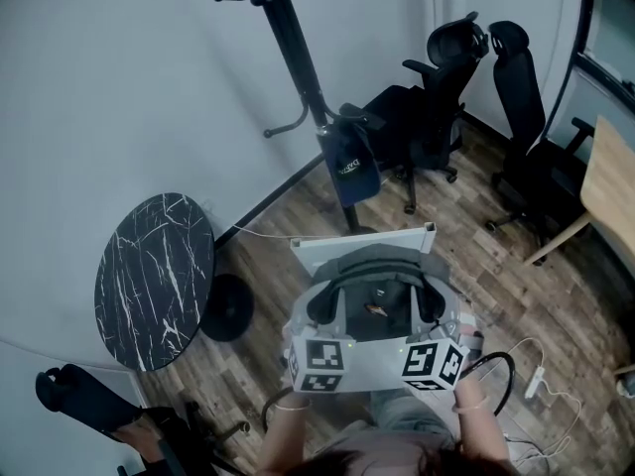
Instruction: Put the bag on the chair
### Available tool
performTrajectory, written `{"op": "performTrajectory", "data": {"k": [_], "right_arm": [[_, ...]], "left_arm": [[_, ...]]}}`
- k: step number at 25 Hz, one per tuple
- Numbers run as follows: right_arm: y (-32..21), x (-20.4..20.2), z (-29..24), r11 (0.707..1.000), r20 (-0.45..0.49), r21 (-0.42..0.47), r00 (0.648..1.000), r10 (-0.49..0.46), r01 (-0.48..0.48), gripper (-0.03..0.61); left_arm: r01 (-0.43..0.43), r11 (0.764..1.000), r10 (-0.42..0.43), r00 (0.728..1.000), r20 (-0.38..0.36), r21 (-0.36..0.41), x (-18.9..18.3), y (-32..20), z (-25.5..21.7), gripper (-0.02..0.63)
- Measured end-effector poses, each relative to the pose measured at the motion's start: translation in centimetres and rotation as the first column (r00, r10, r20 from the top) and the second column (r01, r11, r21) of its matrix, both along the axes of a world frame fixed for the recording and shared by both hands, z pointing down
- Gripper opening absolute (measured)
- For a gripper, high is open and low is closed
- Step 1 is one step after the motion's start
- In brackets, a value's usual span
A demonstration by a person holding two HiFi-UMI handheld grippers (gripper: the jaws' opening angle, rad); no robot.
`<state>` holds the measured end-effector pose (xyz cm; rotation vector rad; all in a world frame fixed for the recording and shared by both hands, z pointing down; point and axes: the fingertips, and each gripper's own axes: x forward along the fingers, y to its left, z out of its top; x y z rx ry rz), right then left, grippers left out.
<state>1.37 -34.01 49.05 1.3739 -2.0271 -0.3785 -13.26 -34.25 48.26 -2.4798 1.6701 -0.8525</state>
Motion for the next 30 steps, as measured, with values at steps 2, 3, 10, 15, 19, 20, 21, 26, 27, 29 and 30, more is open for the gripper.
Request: {"op": "performTrajectory", "data": {"k": [2, 3, 10, 15, 19, 20, 21, 26, 27, 29, 30], "right_arm": [[-0.6, 0.0, 0.9, 1.000, -0.001, -0.016, 1.000, -0.010, 0.010, 0.054], [-0.9, 0.0, 1.3, 1.000, -0.002, -0.023, 1.000, -0.013, 0.013, 0.054], [-2.8, -0.4, 3.7, 0.997, -0.011, -0.068, 0.999, -0.033, 0.032, 0.054], [-3.8, -0.9, 5.5, 0.994, -0.020, -0.103, 0.999, -0.050, 0.048, 0.054], [-4.4, -1.4, 6.9, 0.990, -0.029, -0.131, 0.998, -0.052, 0.048, 0.054], [-4.6, -1.5, 7.3, 0.989, -0.029, -0.138, 0.998, -0.053, 0.049, 0.054], [-4.7, -1.6, 7.6, 0.988, -0.030, -0.144, 0.998, -0.055, 0.050, 0.054], [-5.4, -1.8, 9.1, 0.984, -0.040, -0.171, 0.997, -0.065, 0.057, 0.054], [-5.5, -1.8, 9.4, 0.982, -0.043, -0.178, 0.997, -0.065, 0.056, 0.054], [-5.7, -1.9, 9.9, 0.981, -0.046, -0.186, 0.997, -0.068, 0.058, 0.054], [-5.8, -2.1, 10.1, 0.980, -0.048, -0.189, 0.996, -0.071, 0.060, 0.054]], "left_arm": [[-0.001, 1.000, 0.001, 1.000, 0.003, -0.013, 0.1, -0.6, 0.8, 0.046], [-0.001, 1.000, 0.002, 1.000, 0.005, -0.018, 0.1, -0.9, 1.2, 0.046], [0.012, 0.997, -0.012, 1.000, 0.005, -0.077, -0.4, -2.7, 4.0, 0.044], [0.035, 0.993, -0.035, 0.999, -0.001, -0.115, -0.8, -3.6, 5.8, 0.044], [0.052, 0.988, -0.052, 0.999, 0.001, -0.145, -1.3, -4.3, 7.1, 0.044], [0.054, 0.987, -0.054, 0.999, 0.002, -0.151, -1.4, -4.5, 7.4, 0.044], [0.056, 0.986, -0.056, 0.998, 0.003, -0.156, -1.5, -4.7, 7.7, 0.044], [0.070, 0.981, -0.070, 0.998, 0.009, -0.181, -1.7, -5.4, 9.0, 0.044], [0.070, 0.980, -0.069, 0.998, 0.009, -0.187, -1.7, -5.5, 9.3, 0.044], [0.071, 0.978, -0.071, 0.997, 0.010, -0.198, -1.9, -5.8, 9.8, 0.044], [0.074, 0.976, -0.074, 0.997, 0.010, -0.203, -2.0, -5.9, 10.1, 0.044]]}}
